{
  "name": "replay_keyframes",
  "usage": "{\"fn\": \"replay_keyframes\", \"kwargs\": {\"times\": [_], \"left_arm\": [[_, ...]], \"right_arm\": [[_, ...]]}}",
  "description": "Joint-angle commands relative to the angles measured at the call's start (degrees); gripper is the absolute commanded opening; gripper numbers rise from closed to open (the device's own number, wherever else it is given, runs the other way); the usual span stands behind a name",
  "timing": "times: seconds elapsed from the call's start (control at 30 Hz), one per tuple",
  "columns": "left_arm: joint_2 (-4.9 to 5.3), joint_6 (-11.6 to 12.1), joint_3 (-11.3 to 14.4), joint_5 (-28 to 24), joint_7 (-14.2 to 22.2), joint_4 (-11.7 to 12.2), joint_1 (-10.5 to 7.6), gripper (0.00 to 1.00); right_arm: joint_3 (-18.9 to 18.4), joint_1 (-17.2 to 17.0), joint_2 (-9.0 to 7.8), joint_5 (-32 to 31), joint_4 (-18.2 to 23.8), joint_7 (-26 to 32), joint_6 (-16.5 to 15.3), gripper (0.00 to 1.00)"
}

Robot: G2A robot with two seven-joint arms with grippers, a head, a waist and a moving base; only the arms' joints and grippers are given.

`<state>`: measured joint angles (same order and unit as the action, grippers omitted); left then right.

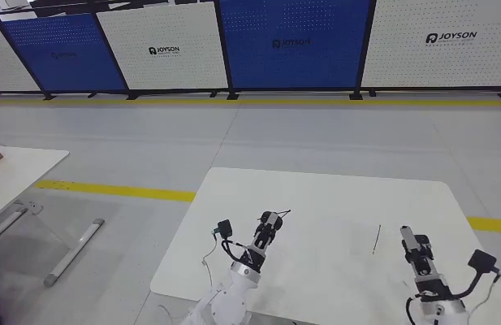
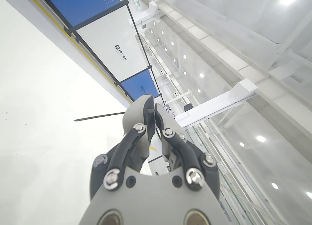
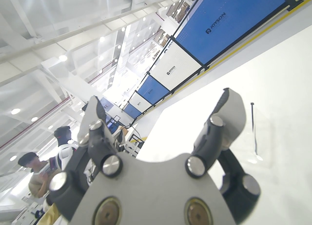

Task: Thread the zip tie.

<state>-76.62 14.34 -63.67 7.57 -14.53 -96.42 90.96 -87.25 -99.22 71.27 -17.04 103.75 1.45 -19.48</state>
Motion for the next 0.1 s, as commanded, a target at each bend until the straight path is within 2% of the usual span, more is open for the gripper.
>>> {"fn": "replay_keyframes", "kwargs": {"times": [0.0,0.07], "left_arm": [[0.0,0.0,0.0,0.0,0.0,0.0,0.0,0.0],[0.0,0.0,0.0,0.0,0.0,0.0,0.0,0.0]], "right_arm": [[0.0,0.0,0.0,0.0,0.0,0.0,0.0,1.0],[0.0,0.0,0.0,0.0,0.0,0.0,0.0,1.0]]}}
